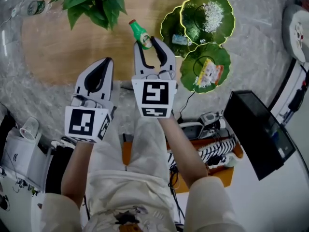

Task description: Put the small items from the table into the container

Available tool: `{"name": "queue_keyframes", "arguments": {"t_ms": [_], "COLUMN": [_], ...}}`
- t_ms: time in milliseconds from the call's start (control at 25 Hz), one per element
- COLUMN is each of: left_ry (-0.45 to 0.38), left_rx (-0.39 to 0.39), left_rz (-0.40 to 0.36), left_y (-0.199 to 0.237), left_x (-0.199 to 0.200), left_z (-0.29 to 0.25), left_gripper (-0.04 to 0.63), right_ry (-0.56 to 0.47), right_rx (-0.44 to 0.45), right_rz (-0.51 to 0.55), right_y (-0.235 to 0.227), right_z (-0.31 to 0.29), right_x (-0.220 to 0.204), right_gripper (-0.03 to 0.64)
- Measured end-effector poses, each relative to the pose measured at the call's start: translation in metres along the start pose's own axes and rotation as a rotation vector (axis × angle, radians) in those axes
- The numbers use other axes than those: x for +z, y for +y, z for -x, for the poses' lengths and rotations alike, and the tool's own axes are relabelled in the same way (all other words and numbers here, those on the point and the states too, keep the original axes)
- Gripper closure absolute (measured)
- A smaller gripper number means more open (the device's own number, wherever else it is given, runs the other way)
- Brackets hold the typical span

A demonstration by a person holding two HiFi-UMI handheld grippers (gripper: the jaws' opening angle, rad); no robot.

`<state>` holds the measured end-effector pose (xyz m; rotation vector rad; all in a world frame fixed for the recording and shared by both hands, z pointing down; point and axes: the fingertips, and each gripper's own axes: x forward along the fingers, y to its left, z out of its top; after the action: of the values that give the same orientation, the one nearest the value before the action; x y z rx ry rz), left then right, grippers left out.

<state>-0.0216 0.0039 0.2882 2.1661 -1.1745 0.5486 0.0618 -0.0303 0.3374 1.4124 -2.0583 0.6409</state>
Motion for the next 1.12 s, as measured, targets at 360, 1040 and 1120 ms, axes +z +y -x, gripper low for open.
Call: {"name": "queue_keyframes", "arguments": {"t_ms": [360,1040,1120], "left_ry": [-0.001,-0.036,-0.037], "left_rx": [-0.032,-0.066,-0.065], "left_rz": [-0.043,-0.095,-0.099], "left_y": [-0.029,-0.093,-0.100], "left_x": [0.009,0.028,0.027], "left_z": [0.000,0.002,0.003], "left_gripper": [0.586,0.586,0.586], "right_ry": [-0.061,-0.156,-0.165], "right_rx": [-0.012,-0.034,-0.036], "right_rz": [-0.066,-0.047,-0.029], "right_y": [-0.009,-0.050,-0.058], "right_z": [0.046,0.117,0.126], "right_x": [0.013,0.039,0.041], "right_gripper": [0.463,0.463,0.463]}}
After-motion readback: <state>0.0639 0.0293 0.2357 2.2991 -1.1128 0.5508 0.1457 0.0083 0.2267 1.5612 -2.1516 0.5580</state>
